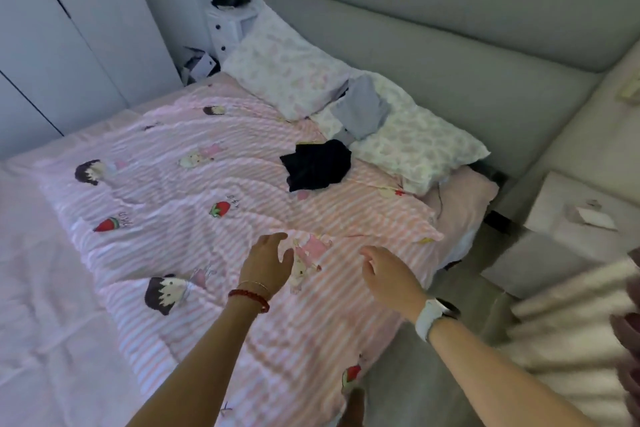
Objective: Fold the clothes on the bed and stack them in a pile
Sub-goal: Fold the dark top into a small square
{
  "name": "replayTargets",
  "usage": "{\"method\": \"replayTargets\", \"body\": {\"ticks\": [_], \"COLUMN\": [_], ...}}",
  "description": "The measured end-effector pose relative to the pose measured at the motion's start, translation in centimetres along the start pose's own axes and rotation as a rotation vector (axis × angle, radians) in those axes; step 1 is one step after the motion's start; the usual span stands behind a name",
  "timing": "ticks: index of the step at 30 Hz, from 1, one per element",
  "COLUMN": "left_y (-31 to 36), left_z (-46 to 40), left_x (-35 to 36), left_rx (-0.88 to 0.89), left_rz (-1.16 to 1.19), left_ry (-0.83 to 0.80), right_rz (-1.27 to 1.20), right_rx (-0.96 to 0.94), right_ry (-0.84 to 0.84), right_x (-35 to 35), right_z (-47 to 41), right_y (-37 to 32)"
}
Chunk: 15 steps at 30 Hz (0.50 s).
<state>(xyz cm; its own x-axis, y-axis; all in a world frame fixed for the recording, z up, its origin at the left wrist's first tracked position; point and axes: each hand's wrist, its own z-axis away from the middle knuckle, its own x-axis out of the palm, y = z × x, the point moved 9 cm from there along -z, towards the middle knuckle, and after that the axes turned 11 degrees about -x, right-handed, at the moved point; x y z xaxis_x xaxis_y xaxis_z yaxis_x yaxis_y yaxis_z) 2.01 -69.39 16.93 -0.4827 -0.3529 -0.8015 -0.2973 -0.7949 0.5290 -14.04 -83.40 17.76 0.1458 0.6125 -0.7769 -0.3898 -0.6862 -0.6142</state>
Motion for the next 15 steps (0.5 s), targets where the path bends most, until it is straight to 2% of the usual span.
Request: {"method": "replayTargets", "body": {"ticks": [3,9,13,15], "left_y": [1.5,4.2,6.2,6.8], "left_z": [-8.2,-24.6,-33.5,-36.5], "left_x": [1.5,6.6,10.4,13.1], "left_rx": [-0.044,-0.161,-0.222,-0.282], "left_rz": [0.039,0.135,0.140,0.133], "left_ry": [0.001,-0.043,-0.049,-0.115], "right_rz": [0.008,0.000,-0.072,-0.085], "right_rx": [-0.041,0.010,0.054,0.071], "right_ry": [-0.016,-0.080,-0.053,-0.061], "right_x": [-1.4,-2.3,-1.7,-1.1], "right_z": [-8.3,-24.1,-30.4,-32.2], "right_y": [2.6,10.3,15.0,17.1]}}
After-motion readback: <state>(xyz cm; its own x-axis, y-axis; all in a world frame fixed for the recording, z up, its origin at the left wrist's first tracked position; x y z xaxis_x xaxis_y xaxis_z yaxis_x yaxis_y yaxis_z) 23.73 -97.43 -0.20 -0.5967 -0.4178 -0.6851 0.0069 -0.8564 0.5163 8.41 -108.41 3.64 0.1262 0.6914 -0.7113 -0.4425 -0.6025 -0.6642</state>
